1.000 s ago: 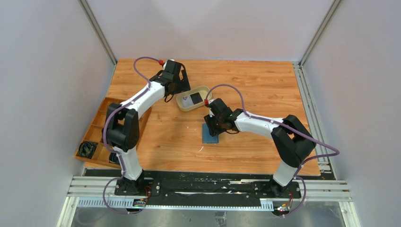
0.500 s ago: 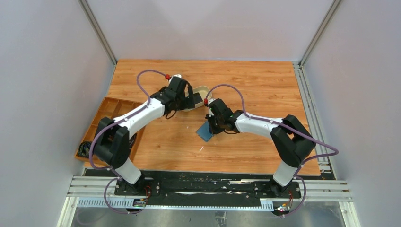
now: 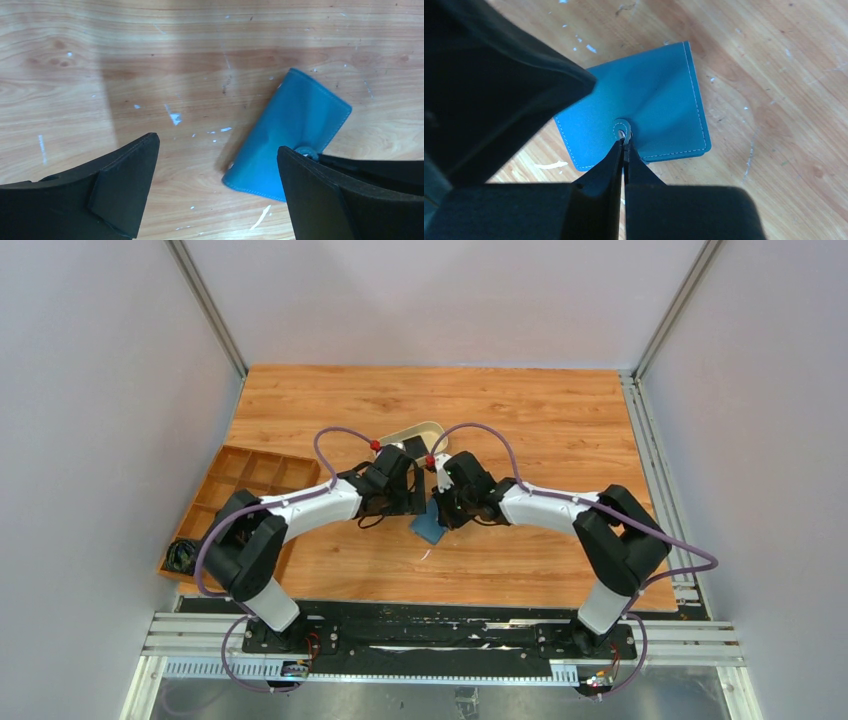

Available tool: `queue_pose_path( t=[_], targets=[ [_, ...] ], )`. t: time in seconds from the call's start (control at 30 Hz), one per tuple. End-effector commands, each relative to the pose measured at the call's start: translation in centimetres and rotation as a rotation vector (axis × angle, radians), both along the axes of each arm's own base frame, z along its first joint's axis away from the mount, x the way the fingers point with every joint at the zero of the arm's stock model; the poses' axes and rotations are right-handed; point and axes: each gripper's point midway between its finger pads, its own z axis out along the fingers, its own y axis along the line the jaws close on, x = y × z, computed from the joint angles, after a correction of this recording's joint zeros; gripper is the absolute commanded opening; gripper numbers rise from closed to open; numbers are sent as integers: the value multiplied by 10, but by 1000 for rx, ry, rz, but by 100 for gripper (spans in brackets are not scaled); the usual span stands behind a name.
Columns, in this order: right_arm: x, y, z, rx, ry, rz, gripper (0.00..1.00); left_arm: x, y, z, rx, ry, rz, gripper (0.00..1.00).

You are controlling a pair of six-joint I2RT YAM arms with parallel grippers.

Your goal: Take the credit cards out of the card holder

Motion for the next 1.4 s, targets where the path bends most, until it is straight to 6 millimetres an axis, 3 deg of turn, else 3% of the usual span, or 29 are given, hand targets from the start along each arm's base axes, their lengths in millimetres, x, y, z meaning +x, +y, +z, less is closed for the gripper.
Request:
queue_pose_path(
  t=[0.0, 0.23, 0.53, 0.87, 1.27, 1.37],
  targets=[
    [-16, -2, -2, 21, 32, 87, 0, 1, -20, -7, -71, 8, 1, 98],
    [-19, -2, 10, 104, 30, 108, 0, -9, -26, -28, -32, 66, -18, 97],
    [-18, 2, 52, 360, -22, 149, 0, -30, -36, -58, -49, 149, -25, 96],
    [-3, -6, 98, 613, -14, 180, 0, -40, -57, -61, -25, 158, -72, 95],
    [3, -29, 145, 668, -50, 232, 0, -39, -51, -56, -9, 143, -56, 95],
    [2, -32, 144, 649, -52, 226, 0, -41, -56, -56, -54, 156, -58, 95]
  ],
)
